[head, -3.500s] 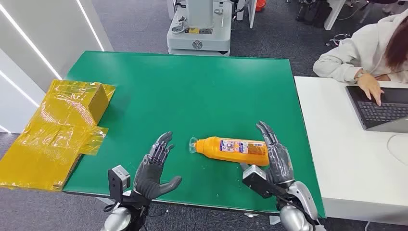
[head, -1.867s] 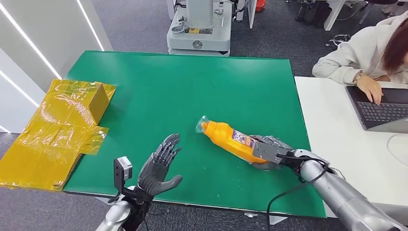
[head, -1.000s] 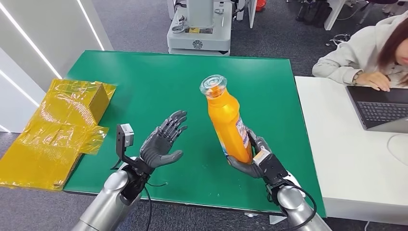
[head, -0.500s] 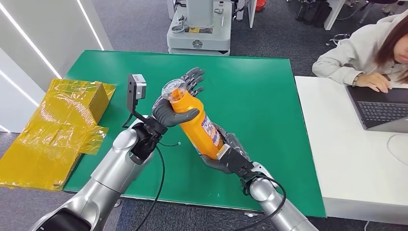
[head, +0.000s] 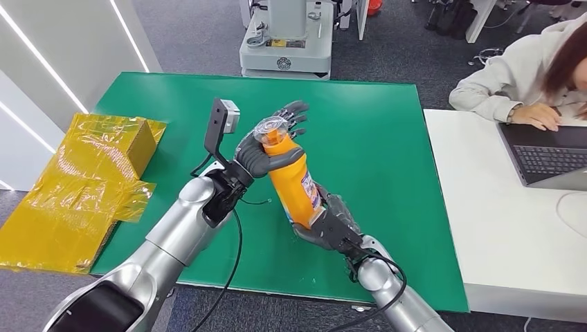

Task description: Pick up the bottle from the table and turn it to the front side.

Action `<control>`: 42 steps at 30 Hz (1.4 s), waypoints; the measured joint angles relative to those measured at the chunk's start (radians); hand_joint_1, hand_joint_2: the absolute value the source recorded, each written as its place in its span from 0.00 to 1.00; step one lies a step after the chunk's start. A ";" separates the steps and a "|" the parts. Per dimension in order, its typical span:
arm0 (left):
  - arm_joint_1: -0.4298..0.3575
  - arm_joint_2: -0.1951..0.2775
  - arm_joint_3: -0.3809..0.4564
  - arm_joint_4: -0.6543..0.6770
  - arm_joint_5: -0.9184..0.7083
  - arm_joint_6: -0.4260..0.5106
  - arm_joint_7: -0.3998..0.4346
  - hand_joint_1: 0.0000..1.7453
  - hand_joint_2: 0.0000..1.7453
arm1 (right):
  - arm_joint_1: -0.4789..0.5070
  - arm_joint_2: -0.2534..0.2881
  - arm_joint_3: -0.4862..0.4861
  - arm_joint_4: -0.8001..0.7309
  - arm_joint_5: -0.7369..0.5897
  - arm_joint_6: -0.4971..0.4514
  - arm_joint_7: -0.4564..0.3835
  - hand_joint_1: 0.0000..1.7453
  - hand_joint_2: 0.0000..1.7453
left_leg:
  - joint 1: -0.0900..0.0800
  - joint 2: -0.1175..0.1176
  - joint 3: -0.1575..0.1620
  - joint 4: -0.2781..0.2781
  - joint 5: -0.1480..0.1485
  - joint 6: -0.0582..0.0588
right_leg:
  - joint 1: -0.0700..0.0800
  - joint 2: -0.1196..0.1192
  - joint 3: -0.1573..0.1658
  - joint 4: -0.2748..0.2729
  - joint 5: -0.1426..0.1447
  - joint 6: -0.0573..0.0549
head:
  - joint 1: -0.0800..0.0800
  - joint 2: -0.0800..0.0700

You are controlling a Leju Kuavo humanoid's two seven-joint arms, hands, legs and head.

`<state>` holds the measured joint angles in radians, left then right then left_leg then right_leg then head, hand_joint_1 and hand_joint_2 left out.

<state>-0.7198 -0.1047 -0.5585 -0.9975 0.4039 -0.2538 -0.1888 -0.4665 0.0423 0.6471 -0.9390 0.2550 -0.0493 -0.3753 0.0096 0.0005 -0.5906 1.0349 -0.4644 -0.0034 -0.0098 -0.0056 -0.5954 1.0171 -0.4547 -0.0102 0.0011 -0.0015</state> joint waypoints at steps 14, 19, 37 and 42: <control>-0.025 0.002 -0.032 0.048 -0.079 -0.085 -0.005 1.00 1.00 | 0.021 0.004 -0.049 0.005 0.015 0.006 0.006 0.93 1.00 | 0.000 0.000 -0.001 0.000 0.000 0.000 | 0.000 0.000 0.000 0.000 0.000 0.000 | 0.000 0.000; -0.031 0.002 -0.033 0.053 -0.088 -0.100 -0.003 1.00 1.00 | 0.027 0.008 -0.063 0.000 0.012 0.006 0.006 0.77 1.00 | 0.000 0.000 -0.001 0.000 0.000 0.000 | 0.000 0.000 0.000 0.000 0.000 0.000 | 0.000 0.000; -0.137 0.082 -0.063 0.056 -1.349 0.636 0.007 1.00 1.00 | 0.068 0.001 -0.151 -0.109 0.017 0.027 -0.018 0.00 1.00 | 0.000 0.004 -0.003 0.000 0.001 -0.001 | 0.000 0.005 -0.003 0.001 0.003 0.000 | 0.000 0.000; -0.179 0.114 -0.063 0.067 -1.696 0.708 0.070 1.00 1.00 | 0.050 0.001 -0.150 -0.111 0.005 0.031 -0.041 0.00 1.00 | 0.000 0.002 -0.003 0.000 0.001 -0.001 | 0.000 0.003 -0.003 0.001 0.003 0.000 | 0.000 0.000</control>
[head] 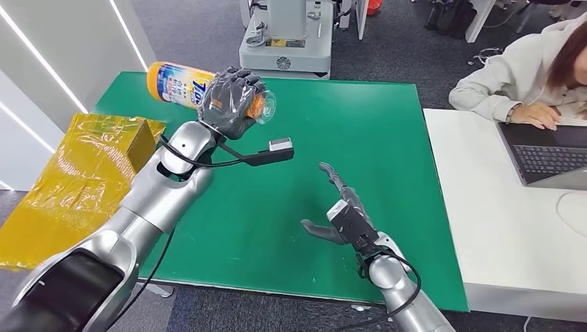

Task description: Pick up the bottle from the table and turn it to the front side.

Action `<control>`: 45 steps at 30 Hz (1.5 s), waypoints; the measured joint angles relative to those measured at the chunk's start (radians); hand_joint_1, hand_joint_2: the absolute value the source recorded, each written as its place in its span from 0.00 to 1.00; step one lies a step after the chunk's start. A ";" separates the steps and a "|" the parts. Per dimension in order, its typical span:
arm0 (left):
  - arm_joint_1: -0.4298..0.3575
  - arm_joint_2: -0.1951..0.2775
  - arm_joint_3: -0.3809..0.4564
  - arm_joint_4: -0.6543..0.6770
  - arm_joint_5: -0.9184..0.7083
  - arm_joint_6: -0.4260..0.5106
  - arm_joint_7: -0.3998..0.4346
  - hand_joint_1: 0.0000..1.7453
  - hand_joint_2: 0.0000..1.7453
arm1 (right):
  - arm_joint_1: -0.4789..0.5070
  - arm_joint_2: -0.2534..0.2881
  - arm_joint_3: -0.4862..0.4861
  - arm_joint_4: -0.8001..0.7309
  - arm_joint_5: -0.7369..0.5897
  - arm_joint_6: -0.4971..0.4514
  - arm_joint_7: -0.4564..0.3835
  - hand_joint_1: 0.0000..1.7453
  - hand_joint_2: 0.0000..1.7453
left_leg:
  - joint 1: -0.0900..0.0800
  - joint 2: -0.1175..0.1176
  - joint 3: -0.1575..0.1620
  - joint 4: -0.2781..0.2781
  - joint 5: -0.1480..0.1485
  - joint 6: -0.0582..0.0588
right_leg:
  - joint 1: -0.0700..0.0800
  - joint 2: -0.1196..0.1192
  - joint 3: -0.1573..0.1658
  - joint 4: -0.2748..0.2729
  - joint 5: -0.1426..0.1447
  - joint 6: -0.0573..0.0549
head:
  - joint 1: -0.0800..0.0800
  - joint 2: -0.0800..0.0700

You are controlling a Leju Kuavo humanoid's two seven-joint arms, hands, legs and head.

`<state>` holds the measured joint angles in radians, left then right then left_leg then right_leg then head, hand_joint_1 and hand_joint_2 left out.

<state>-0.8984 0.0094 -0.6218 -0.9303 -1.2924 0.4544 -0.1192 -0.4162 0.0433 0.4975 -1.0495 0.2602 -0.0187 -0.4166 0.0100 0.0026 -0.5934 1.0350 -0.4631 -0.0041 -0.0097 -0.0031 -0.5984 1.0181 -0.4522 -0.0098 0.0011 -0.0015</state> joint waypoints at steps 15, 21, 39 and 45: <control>-0.101 0.118 -0.119 0.185 -0.268 -0.073 0.093 1.00 1.00 | 0.067 -0.088 -0.013 -0.106 -0.046 -0.097 -0.045 0.00 1.00 | 0.000 0.002 0.000 0.001 0.000 0.000 | 0.000 0.002 0.000 0.000 0.000 0.000 | 0.000 0.000; -0.106 0.197 -0.121 0.330 -0.231 -0.371 -0.003 1.00 1.00 | 0.155 -0.143 -0.057 -0.197 -0.059 -0.107 -0.045 0.00 1.00 | 0.000 0.004 0.000 0.000 0.000 0.000 | 0.000 0.005 -0.002 0.000 0.000 0.000 | 0.000 0.000; -0.124 0.395 -0.108 0.393 0.057 -0.773 -0.148 1.00 1.00 | 0.174 -0.165 -0.090 -0.239 -0.057 -0.057 -0.025 0.00 1.00 | 0.001 0.002 -0.001 0.000 0.001 -0.001 | 0.001 0.002 -0.001 0.000 0.001 -0.001 | 0.000 0.000; -0.134 0.393 -0.121 0.375 0.270 -0.880 -0.235 1.00 1.00 | 0.163 -0.169 -0.087 -0.246 -0.062 -0.052 -0.014 0.00 1.00 | 0.001 0.002 -0.001 0.001 0.000 -0.001 | 0.000 0.002 -0.001 0.000 0.001 0.000 | 0.000 0.000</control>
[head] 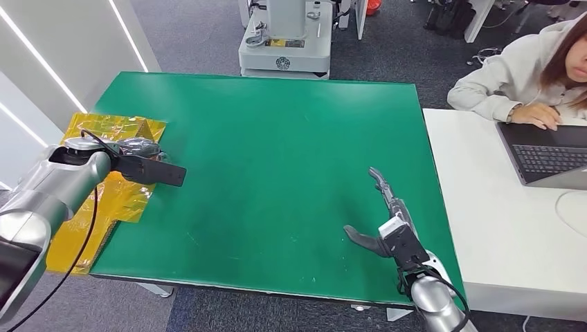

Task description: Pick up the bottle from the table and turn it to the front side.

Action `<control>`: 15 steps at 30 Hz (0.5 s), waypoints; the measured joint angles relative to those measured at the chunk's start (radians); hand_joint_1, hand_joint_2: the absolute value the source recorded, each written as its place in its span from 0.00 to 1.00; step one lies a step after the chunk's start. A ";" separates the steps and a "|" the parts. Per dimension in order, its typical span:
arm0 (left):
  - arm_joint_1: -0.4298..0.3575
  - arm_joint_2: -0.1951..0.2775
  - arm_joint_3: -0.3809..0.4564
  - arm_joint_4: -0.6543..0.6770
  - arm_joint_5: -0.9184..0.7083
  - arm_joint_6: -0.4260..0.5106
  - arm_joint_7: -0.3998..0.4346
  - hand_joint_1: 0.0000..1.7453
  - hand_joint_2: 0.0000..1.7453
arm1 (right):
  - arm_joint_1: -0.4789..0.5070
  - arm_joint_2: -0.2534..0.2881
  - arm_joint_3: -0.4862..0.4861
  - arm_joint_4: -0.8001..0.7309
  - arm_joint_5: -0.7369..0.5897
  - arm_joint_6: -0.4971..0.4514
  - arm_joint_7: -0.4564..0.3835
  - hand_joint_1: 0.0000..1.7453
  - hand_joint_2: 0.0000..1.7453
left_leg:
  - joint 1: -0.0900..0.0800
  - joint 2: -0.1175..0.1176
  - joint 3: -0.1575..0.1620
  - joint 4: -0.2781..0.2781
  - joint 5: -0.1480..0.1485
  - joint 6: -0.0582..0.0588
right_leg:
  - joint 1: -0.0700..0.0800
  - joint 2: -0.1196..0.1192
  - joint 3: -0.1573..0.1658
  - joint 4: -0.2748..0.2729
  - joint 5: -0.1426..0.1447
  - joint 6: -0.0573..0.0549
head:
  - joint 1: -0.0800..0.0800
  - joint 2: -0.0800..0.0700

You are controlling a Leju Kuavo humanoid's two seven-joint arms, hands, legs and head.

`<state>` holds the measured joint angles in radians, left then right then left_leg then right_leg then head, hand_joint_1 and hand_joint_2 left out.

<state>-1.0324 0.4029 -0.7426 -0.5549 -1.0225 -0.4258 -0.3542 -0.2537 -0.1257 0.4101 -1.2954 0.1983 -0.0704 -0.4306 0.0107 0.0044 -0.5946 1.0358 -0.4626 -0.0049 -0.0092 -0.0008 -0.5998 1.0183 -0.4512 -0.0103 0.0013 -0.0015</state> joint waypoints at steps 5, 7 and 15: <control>0.001 0.001 -0.014 -0.015 0.056 -0.021 -0.012 1.00 1.00 | -0.004 -0.002 0.003 -0.002 -0.001 0.006 0.002 0.00 1.00 | 0.000 0.001 0.000 0.000 0.000 0.000 | 0.000 0.001 0.000 0.000 0.000 0.000 | 0.000 0.000; 0.007 0.003 -0.026 -0.024 0.112 -0.037 -0.030 1.00 1.00 | -0.010 -0.002 0.005 -0.001 -0.001 0.010 0.003 0.00 1.00 | 0.000 0.000 0.000 0.000 0.000 0.000 | 0.000 0.000 0.000 0.000 0.000 0.000 | 0.000 0.000; 0.100 -0.037 -0.089 -0.044 0.254 0.013 -0.043 1.00 1.00 | -0.037 0.000 0.025 -0.017 0.018 0.024 0.049 0.00 1.00 | 0.000 -0.001 0.000 0.000 0.000 0.000 | 0.000 -0.001 0.000 0.000 0.000 0.000 | 0.000 0.000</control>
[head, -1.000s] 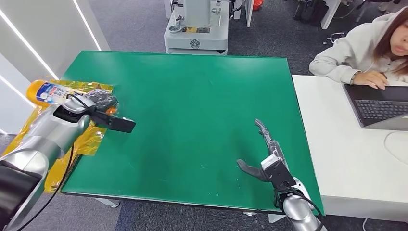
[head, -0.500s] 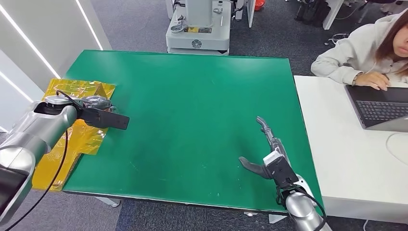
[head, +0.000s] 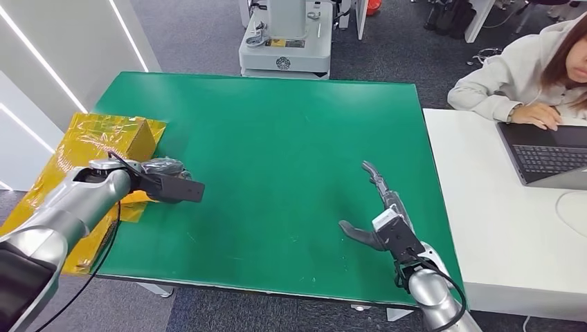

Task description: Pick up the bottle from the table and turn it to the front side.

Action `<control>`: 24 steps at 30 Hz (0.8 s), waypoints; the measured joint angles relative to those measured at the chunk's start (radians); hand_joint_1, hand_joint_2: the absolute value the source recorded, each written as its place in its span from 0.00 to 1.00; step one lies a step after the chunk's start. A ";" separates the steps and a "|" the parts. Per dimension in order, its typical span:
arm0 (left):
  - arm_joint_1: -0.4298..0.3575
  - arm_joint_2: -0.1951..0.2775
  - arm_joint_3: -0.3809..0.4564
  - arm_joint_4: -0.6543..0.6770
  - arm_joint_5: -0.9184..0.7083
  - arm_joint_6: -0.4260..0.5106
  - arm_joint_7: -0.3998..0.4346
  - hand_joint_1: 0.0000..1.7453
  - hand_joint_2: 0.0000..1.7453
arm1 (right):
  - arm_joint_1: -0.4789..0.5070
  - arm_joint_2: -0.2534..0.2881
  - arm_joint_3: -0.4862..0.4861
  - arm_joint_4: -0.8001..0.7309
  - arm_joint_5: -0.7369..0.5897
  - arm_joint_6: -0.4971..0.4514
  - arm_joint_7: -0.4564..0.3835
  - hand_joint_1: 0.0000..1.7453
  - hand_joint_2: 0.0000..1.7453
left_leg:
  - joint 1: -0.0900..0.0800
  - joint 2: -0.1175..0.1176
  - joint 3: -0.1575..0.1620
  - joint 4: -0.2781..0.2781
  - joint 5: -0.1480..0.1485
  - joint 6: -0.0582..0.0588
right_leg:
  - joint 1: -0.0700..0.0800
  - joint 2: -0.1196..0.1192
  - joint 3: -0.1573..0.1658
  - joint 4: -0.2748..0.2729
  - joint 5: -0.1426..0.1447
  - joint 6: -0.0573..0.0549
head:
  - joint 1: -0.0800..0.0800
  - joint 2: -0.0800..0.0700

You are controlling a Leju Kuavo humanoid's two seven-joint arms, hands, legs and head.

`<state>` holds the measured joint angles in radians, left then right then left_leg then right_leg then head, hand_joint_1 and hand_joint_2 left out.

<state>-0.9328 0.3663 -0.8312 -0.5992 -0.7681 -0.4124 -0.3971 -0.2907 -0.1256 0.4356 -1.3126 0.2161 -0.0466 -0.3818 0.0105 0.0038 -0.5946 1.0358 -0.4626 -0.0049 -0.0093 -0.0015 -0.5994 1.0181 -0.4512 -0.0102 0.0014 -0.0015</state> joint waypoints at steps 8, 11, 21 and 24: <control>0.062 -0.056 -0.063 0.079 0.001 0.074 0.060 1.00 1.00 | 0.002 0.000 0.009 -0.009 0.008 0.006 0.012 0.00 1.00 | -0.002 0.003 0.004 -0.001 -0.001 0.000 | -0.002 0.002 0.002 0.000 0.000 0.000 | 0.000 0.000; 0.075 -0.062 -0.079 0.123 -0.012 0.103 0.101 0.51 1.00 | 0.006 0.000 0.012 -0.009 0.012 0.006 0.013 0.00 1.00 | -0.003 0.006 0.010 -0.004 -0.002 0.000 | -0.003 0.005 0.007 0.000 -0.001 0.000 | 0.000 0.000; 0.106 -0.072 -0.088 0.202 -0.074 0.303 0.232 0.00 1.00 | 0.009 0.000 0.025 -0.009 0.023 0.006 0.019 0.00 1.00 | -0.006 0.005 0.032 -0.016 -0.005 0.000 | -0.006 0.004 0.028 -0.001 -0.005 -0.004 | 0.000 0.000; 0.123 -0.073 -0.087 0.206 -0.077 0.390 0.257 0.00 1.00 | 0.009 0.000 0.027 -0.009 0.023 0.006 0.020 0.00 1.00 | -0.007 0.005 0.036 -0.019 -0.008 -0.002 | -0.007 0.004 0.033 -0.001 -0.007 -0.007 | -0.001 0.000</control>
<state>-0.8098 0.2933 -0.9182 -0.3933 -0.8452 -0.0228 -0.1399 -0.2819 -0.1255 0.4627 -1.3217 0.2392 -0.0408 -0.3620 0.0039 0.0091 -0.5585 1.0167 -0.4703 -0.0069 -0.0162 0.0028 -0.5662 1.0171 -0.4583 -0.0172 0.0009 -0.0015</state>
